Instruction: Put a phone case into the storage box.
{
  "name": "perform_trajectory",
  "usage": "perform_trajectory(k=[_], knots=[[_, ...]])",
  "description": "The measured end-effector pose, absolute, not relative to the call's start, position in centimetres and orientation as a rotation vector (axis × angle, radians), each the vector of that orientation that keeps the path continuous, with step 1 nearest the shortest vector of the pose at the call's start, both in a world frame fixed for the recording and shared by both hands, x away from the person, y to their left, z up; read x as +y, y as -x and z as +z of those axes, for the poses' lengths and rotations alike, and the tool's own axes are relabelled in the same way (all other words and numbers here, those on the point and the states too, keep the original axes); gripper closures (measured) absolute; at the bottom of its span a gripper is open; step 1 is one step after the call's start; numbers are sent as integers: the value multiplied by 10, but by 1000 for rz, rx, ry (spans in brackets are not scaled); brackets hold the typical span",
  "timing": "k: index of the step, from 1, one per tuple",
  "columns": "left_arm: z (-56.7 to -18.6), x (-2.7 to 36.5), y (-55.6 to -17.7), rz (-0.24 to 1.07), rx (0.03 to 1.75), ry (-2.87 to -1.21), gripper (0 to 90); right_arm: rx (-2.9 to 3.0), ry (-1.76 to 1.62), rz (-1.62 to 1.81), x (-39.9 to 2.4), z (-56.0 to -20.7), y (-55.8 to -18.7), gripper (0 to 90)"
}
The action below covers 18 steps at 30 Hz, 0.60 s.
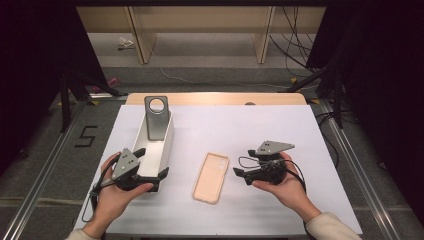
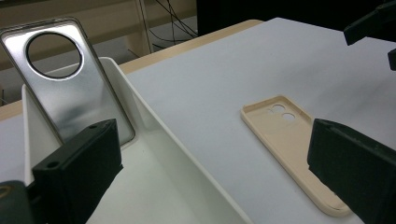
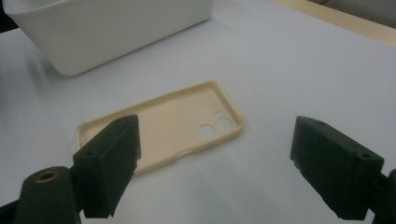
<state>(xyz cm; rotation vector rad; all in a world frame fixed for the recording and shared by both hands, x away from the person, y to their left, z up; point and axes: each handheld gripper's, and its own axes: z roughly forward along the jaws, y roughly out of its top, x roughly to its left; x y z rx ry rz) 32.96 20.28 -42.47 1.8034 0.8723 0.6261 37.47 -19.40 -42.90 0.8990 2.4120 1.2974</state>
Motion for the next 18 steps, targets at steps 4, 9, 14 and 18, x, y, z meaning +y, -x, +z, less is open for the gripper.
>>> perform_trajectory(k=[4, 9, 14, 18], knots=[[-426, 202, -330, 620, 874, -1808, 26, 2412, -897, 1299, -194, -429, -374, 169], [-426, 201, -329, 617, 868, -1813, 34, 2407, -897, 1299, -195, -428, -373, 169], [-425, 202, -330, 613, 877, -1798, 34, 2408, -894, 1302, -194, -428, -374, 169], [-426, 201, -331, 606, 873, -1797, 34, 2419, -889, 1303, -191, -429, -375, 170]])
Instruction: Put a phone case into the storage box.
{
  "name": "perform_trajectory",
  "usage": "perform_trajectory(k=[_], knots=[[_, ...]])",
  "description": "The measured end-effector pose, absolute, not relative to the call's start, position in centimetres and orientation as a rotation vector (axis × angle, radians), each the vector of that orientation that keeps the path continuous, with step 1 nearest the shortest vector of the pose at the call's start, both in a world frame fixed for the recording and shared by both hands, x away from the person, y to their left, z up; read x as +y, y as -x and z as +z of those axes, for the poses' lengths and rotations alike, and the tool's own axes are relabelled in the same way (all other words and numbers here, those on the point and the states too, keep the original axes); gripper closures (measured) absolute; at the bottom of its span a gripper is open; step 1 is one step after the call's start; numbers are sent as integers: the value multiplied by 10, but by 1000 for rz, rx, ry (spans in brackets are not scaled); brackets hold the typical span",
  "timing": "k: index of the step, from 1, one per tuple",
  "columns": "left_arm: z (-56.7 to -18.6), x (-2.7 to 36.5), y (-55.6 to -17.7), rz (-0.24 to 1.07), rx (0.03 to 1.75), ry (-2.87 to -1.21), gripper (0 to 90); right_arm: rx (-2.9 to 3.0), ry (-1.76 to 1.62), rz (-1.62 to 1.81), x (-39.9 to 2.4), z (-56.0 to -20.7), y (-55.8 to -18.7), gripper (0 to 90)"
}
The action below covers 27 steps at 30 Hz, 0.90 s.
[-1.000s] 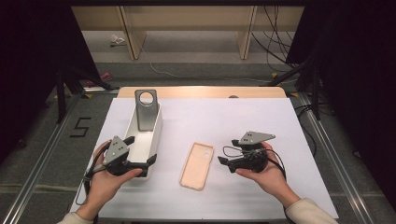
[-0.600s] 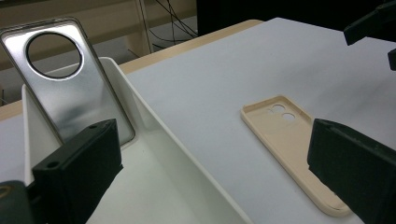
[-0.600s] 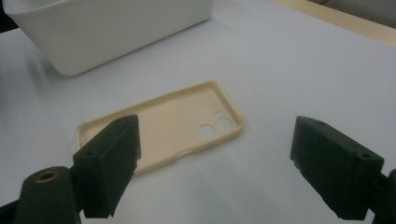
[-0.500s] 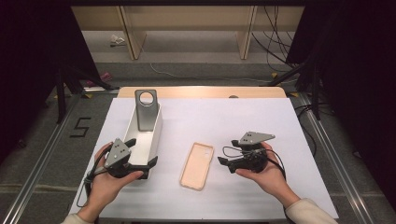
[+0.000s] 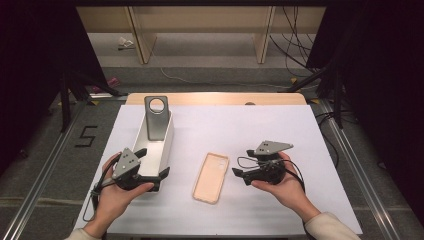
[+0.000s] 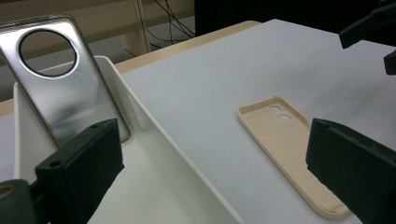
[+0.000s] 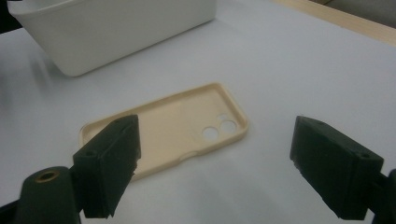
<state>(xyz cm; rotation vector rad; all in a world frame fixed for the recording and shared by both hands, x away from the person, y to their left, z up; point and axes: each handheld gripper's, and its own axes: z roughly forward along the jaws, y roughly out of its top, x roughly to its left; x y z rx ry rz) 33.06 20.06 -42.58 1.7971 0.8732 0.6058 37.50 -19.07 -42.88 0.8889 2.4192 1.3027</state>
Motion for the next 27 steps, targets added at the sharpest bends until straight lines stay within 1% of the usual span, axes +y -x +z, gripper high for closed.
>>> perform_trajectory(k=[4, 7, 10, 18, 23, 24, 27], knots=[[-426, 200, -330, 605, 872, -1800, 38, 2434, -873, 1307, -186, -429, -374, 181], [-426, 199, -330, 605, 873, -1802, 43, 2458, -835, 1298, -183, -428, -372, 234], [-427, 198, -330, 603, 875, -1805, 47, 2466, -810, 1292, -180, -427, -369, 344], [-428, 200, -331, 603, 896, -1804, 54, 2574, -791, 1175, -164, -428, -365, 726], [-428, 200, -331, 601, 890, -1801, 55, 2677, -779, 1067, -149, -435, -363, 865], [-428, 200, -331, 601, 890, -1803, 55, 2700, -770, 1048, -145, -437, -363, 884], [-428, 199, -332, 599, 889, -1806, 56, 2732, -754, 1014, -139, -440, -363, 900]])
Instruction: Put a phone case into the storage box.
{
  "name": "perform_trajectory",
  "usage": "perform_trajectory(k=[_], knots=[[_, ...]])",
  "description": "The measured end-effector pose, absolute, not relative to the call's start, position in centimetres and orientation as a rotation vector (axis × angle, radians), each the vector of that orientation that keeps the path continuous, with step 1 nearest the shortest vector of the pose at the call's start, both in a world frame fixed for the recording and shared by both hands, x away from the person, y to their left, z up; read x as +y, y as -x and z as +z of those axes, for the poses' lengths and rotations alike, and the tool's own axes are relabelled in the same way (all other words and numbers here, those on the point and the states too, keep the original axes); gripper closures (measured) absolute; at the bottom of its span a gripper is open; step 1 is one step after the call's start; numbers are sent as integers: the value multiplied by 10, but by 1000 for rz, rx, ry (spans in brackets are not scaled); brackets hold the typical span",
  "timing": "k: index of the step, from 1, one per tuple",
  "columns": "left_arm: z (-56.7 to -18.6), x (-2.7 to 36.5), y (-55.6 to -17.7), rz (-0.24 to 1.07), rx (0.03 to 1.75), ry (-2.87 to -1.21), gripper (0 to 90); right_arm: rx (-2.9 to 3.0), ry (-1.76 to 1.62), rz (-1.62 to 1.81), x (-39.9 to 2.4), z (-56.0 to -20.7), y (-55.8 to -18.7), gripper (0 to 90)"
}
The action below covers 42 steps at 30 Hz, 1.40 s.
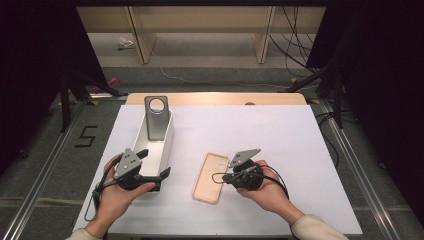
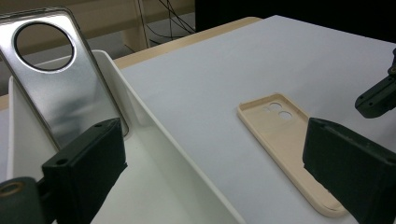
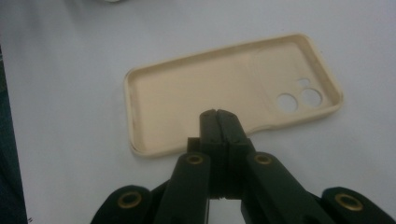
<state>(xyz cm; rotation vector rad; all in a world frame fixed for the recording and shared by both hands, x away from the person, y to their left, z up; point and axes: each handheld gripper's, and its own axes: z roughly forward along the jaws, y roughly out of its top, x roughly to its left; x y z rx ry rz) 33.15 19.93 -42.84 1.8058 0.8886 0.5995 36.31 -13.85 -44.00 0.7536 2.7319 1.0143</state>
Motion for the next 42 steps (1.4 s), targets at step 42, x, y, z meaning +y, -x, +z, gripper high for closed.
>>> perform_trajectory(k=[42], knots=[[-429, 196, -331, 599, 877, -1816, 59, 2901, -781, 742, -108, -462, -378, 900]])
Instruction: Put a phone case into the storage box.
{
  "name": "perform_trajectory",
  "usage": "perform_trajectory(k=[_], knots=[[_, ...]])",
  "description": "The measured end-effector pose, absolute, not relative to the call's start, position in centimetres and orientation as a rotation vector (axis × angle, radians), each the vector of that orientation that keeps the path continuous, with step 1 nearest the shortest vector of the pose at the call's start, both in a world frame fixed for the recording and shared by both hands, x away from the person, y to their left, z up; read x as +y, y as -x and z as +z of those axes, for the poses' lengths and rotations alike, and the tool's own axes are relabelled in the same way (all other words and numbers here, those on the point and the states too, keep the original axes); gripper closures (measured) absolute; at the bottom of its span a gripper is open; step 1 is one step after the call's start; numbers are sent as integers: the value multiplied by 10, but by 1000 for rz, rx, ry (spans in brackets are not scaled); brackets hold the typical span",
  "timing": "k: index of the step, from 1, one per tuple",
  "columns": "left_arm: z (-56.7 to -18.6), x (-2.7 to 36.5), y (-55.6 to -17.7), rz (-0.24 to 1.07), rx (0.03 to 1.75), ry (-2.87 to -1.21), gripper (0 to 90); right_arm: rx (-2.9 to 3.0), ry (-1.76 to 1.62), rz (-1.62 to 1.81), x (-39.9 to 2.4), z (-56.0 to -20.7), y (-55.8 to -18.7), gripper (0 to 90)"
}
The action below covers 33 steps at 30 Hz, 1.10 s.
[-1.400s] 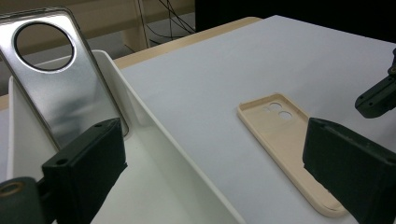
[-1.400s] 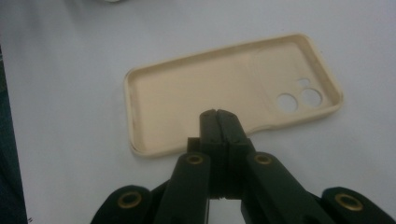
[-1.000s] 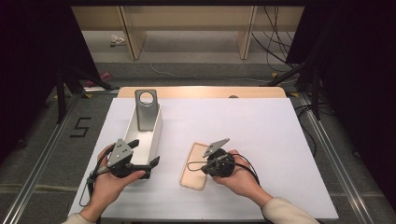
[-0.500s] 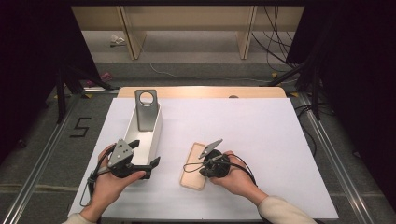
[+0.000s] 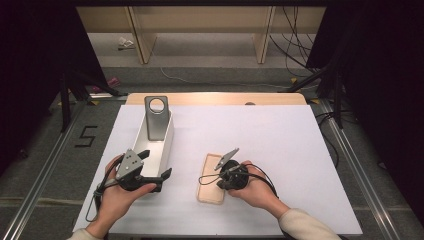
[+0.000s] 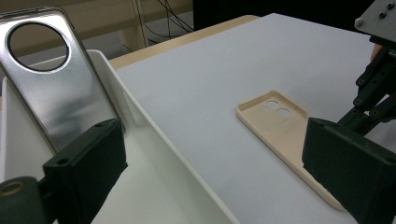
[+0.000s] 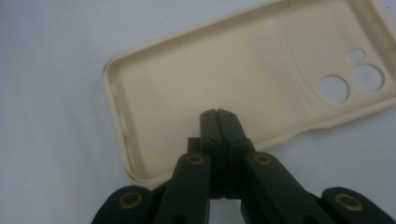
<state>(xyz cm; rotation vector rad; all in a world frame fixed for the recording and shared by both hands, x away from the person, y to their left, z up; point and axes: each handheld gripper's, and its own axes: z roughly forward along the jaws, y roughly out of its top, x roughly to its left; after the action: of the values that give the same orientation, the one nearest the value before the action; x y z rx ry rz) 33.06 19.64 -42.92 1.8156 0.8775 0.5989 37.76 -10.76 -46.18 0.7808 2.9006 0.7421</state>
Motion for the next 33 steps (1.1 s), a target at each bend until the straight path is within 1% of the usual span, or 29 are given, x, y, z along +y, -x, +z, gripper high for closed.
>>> perform_trajectory(k=[19, 27, 30, 31, 33], knots=[[-431, 196, -331, 597, 873, -1827, 62, 2896, -776, 724, -114, -460, -377, 897], [-431, 196, -331, 596, 871, -1830, 62, 2885, -717, 755, -114, -456, -375, 810], [-431, 196, -331, 594, 870, -1830, 62, 2880, -673, 750, -114, -455, -374, 729], [-431, 196, -331, 594, 870, -1830, 62, 2878, -655, 742, -113, -455, -374, 721], [-431, 196, -331, 593, 870, -1830, 62, 2870, -639, 737, -114, -455, -374, 660]])
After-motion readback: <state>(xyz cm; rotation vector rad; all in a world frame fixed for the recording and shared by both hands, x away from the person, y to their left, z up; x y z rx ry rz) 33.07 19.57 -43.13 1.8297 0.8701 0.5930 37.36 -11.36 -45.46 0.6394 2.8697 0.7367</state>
